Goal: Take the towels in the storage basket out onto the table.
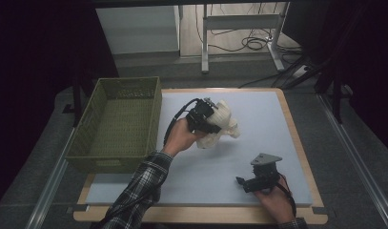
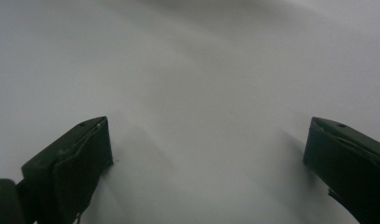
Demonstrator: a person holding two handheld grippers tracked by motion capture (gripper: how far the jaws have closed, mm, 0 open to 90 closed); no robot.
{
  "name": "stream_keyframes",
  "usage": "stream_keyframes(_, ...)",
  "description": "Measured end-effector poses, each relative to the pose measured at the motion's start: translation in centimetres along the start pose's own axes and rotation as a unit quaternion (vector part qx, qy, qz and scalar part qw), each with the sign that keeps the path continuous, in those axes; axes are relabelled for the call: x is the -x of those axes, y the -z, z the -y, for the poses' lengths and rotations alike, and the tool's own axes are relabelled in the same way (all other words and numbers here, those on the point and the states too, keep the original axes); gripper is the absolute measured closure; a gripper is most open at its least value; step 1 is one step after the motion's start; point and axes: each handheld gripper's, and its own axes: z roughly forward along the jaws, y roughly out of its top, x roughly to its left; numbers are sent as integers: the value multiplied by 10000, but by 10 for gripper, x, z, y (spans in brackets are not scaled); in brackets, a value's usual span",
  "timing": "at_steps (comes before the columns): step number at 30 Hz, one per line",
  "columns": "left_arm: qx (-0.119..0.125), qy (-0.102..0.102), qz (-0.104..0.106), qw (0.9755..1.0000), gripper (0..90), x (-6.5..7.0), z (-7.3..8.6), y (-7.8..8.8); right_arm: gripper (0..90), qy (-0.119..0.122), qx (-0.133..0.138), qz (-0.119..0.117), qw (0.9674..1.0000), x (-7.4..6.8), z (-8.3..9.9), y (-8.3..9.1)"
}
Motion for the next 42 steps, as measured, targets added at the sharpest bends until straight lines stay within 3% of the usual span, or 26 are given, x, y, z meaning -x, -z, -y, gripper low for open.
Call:
stream_keyframes(9, -205, -15, 12, 9998, 696, -5, 16, -37, 12, -1, -1, -5, 10000, 0, 0, 0)
stream_keyframes(13, -283, 45, -163, 9995, 677, -10, 25, -50, 12, -5, -3, -6, 10000, 0, 0, 0)
stream_keyframes(17, -379, -28, -382, 9985, 617, -14, 32, -60, 12, 2, 1, 6, 10000, 0, 0, 0)
stream_keyframes(19, -297, 77, -400, 9987, 576, -16, 36, -64, 12, -1, 0, 5, 10000, 0, 0, 0)
stream_keyframes(22, -201, 233, -449, 9985, 441, -19, 41, -68, 12, 6, 1, 5, 10000, 0, 0, 0)
stream_keyframes(26, -115, 287, -555, 9980, 275, -20, 46, -64, 12, 9, 2, 8, 10000, 0, 0, 0)
stream_keyframes(30, 21, 339, -609, 9976, 208, -19, 49, -56, 12, 13, 5, 12, 10000, 0, 0, 0)
stream_keyframes(42, 244, 336, -798, 9959, 216, -2, 73, -14, 14, 21, 1, 7, 10000, 0, 0, 0)
